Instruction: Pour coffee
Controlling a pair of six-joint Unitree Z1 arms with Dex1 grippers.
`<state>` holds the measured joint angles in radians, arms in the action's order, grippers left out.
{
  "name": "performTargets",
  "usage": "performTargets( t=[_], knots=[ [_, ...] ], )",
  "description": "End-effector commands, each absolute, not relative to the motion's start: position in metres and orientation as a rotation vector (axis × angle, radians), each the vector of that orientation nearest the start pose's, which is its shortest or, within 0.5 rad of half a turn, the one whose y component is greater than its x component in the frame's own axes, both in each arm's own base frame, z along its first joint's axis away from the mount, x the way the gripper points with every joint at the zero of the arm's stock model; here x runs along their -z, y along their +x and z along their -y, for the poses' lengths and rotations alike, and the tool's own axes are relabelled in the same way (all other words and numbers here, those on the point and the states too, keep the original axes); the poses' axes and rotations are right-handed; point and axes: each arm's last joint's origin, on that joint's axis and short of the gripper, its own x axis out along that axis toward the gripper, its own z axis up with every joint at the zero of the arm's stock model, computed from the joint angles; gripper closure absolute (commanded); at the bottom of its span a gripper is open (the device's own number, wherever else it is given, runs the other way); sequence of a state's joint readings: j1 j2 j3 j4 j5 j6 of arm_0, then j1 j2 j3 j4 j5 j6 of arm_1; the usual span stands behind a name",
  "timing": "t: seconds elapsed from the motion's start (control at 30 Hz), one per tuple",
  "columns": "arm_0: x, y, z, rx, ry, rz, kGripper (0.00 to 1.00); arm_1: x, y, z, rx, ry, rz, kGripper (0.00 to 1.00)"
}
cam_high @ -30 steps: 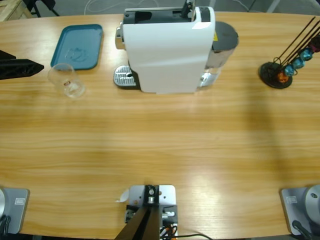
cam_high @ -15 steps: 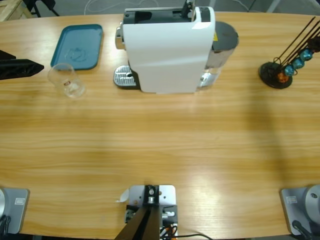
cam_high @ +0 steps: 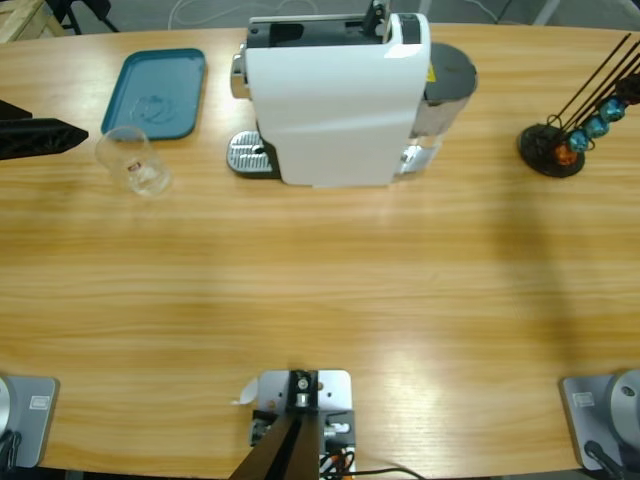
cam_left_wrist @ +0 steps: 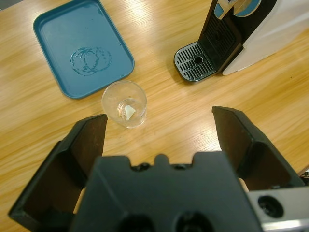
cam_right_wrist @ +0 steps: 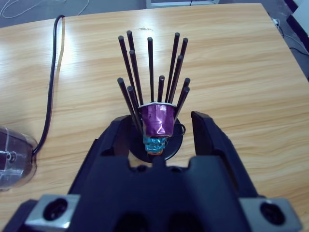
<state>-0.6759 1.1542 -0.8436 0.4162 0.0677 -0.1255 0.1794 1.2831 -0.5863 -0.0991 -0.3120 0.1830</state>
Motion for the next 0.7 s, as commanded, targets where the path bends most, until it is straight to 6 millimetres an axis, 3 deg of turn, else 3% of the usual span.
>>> performTargets(
  t=[0.03, 0.17, 0.2, 0.23, 0.37, 0.7],
  knots=[
    [-0.3175, 0.1346, 0.1077, 0.557, 0.179, -0.777, 0.059, -0.2622, 0.2041, -0.0189, 0.204, 0.027, -0.617, 0.487],
    [-0.3175, 0.1346, 0.1077, 0.557, 0.18, -0.777, 0.064, -0.2614, 0.2051, -0.019, 0.205, 0.027, -0.62, 0.565],
    [-0.3175, 0.1346, 0.1077, 0.557, 0.18, -0.777, 0.064, -0.2615, 0.2055, -0.0187, 0.206, 0.028, -0.62, 0.651],
    [-0.3175, 0.1346, 0.1077, 0.558, 0.181, -0.776, 0.064, -0.2614, 0.2061, -0.0187, 0.204, 0.03, -0.622, 0.674],
    [-0.3175, 0.1345, 0.1077, 0.558, 0.181, -0.776, 0.064, -0.2606, 0.2072, -0.0185, 0.204, 0.03, -0.626, 0.985],
    [-0.3176, 0.1344, 0.108, 0.559, 0.181, -0.776, 0.064, -0.2613, 0.2052, -0.0187, 0.188, 0.026, -0.623, 1.0]
  ],
)
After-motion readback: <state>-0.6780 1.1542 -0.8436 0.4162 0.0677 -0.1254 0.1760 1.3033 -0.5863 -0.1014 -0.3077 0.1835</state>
